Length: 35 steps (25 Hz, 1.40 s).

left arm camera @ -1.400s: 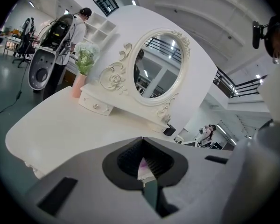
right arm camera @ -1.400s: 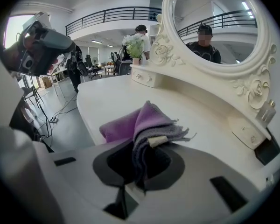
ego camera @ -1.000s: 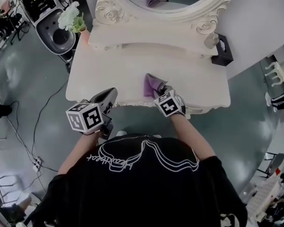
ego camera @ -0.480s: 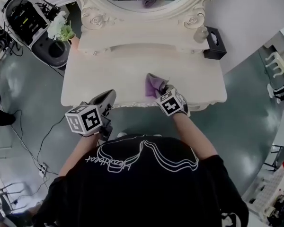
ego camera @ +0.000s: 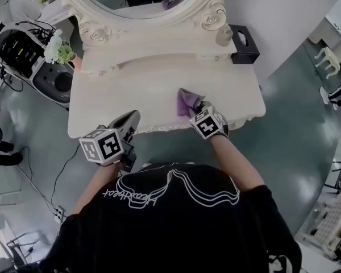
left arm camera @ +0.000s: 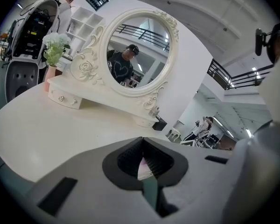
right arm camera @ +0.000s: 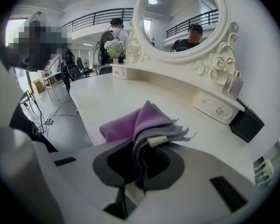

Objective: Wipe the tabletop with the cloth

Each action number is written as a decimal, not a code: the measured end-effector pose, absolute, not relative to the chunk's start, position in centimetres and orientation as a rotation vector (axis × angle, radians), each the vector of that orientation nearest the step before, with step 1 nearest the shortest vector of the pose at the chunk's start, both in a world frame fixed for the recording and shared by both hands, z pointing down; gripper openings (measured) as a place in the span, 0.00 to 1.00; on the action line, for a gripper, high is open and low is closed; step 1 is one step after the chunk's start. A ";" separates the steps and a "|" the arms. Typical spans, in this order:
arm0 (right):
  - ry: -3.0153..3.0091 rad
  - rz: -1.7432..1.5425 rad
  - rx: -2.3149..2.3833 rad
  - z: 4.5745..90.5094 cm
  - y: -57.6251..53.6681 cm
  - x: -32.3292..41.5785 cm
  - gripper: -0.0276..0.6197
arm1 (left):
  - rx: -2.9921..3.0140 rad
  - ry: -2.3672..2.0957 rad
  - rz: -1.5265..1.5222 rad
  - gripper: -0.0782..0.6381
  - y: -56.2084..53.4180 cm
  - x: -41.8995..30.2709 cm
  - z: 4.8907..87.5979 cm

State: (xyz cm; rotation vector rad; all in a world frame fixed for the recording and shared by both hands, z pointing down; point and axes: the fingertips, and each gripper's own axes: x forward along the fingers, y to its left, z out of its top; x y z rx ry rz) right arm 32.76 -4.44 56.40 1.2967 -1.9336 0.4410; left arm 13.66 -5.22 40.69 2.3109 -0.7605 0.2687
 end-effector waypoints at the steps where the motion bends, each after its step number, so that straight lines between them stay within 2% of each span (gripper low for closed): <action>1: -1.930 0.444 1.302 56.4 -4.3 33.3 0.11 | 2.312 -0.755 0.273 0.11 -5.1 14.2 40.8; 35: -1.825 0.515 1.496 56.4 2.8 52.3 0.11 | 2.271 -0.651 0.292 0.12 -0.1 28.4 44.7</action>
